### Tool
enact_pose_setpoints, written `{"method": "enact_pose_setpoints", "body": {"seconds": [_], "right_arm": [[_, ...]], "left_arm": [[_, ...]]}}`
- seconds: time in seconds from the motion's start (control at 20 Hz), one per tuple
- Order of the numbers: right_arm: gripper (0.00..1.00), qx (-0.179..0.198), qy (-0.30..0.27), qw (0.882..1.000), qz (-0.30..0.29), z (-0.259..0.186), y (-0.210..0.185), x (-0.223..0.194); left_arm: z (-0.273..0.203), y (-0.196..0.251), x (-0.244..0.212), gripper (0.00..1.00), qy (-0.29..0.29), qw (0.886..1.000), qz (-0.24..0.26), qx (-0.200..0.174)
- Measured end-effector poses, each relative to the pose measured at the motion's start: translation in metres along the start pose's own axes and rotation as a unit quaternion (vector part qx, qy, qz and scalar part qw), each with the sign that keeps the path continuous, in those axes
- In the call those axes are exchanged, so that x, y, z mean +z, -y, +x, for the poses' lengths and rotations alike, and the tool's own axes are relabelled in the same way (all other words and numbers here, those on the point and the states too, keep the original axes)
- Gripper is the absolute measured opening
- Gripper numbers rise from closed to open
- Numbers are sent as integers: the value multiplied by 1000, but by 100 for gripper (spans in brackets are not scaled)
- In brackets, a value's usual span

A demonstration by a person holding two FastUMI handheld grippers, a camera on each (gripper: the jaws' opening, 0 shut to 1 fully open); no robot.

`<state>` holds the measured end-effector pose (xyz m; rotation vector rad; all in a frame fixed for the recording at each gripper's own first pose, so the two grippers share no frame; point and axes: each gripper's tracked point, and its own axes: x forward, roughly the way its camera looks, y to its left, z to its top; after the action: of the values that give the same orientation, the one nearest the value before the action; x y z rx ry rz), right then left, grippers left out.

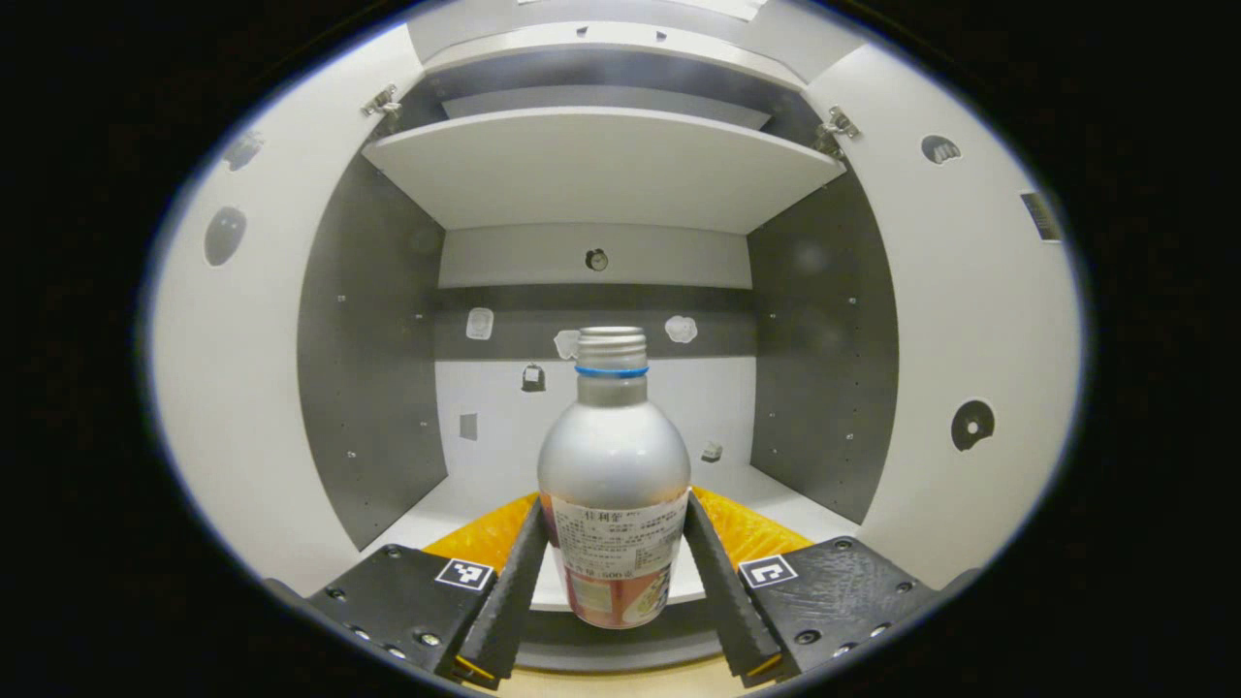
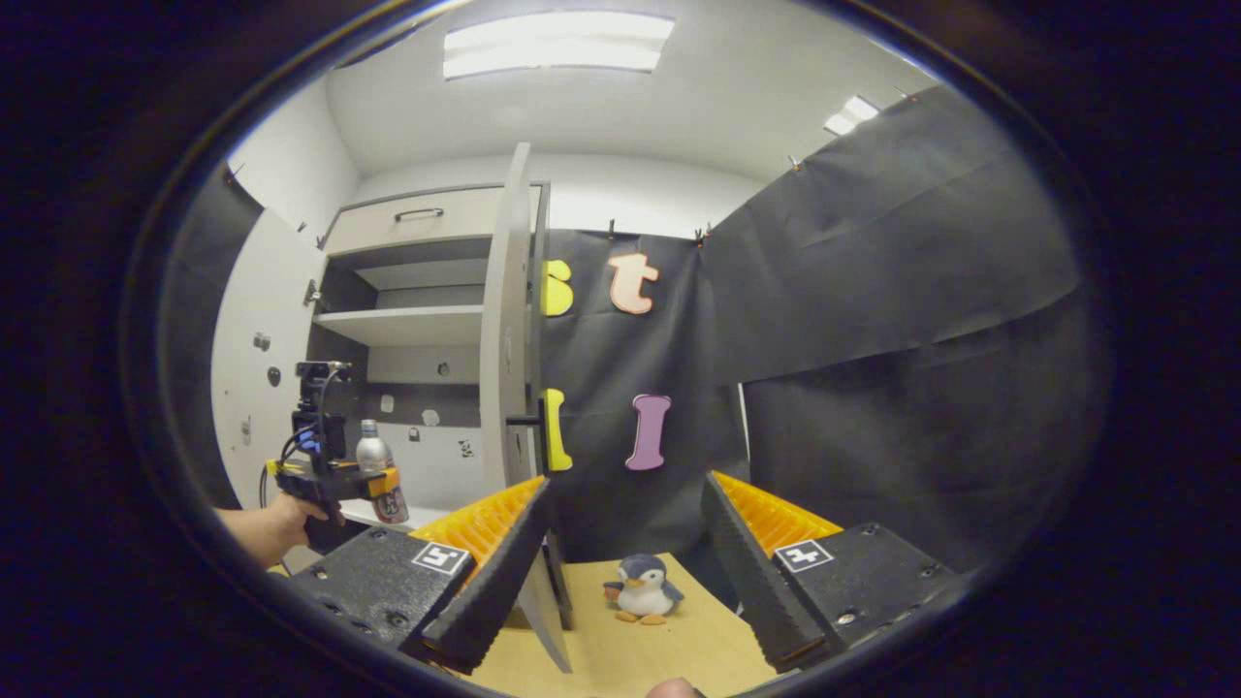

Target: Grasp the bottle in the cabinet with the left hand and place it on the coaster, then close the right door with the right hand and the left door with the left hand.

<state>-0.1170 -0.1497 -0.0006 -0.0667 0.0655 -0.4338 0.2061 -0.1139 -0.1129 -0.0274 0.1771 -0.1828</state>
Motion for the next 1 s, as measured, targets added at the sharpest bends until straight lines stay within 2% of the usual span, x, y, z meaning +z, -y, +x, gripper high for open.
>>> {"method": "enact_pose_setpoints", "body": {"seconds": [0.1, 0.15, 0.25, 0.3, 0.4, 0.55, 0.6, 0.65, 0.75, 0.95, 1.0], "right_arm": [[99, 24, -7, 1000, 4, 3, -10, -5], [99, 29, -10, 1000, 7, 4, -10, -7], [100, 34, -13, 999, 13, 5, -11, -10], [100, 38, -14, 999, 16, 7, -12, -11], [100, 44, -16, 999, 20, 9, -17, -13], [100, 51, -18, 998, 17, 11, -23, -16], [100, 53, -19, 998, 17, 11, -26, -16], [100, 58, -22, 998, 16, 11, -29, -17], [100, 64, -27, 997, 15, 13, -35, -21], [100, 60, -24, 998, 4, 16, -38, -23], [100, 58, -21, 998, 1, 16, -38, -22]], "left_arm": [[-11, -3, -3, 81, 3, 1000, -2, 1], [-18, -4, -5, 77, 5, 1000, 0, 4], [-31, -3, -14, 81, -2, 1000, 2, 5], [-40, -3, -20, 77, -4, 1000, 2, 6], [-55, -4, -28, 81, -4, 1000, 3, 9], [-74, -4, -39, 81, 10, 1000, 5, 7], [-81, -3, -44, 77, 12, 1000, 10, 6], [-87, 0, -52, 81, 12, 1000, 17, 4], [-99, 4, -71, 77, 0, 1000, 25, -3], [-122, 19, -107, 81, -18, 999, 13, -27], [-128, 23, -115, 77, -24, 999, 9, -32]]}}
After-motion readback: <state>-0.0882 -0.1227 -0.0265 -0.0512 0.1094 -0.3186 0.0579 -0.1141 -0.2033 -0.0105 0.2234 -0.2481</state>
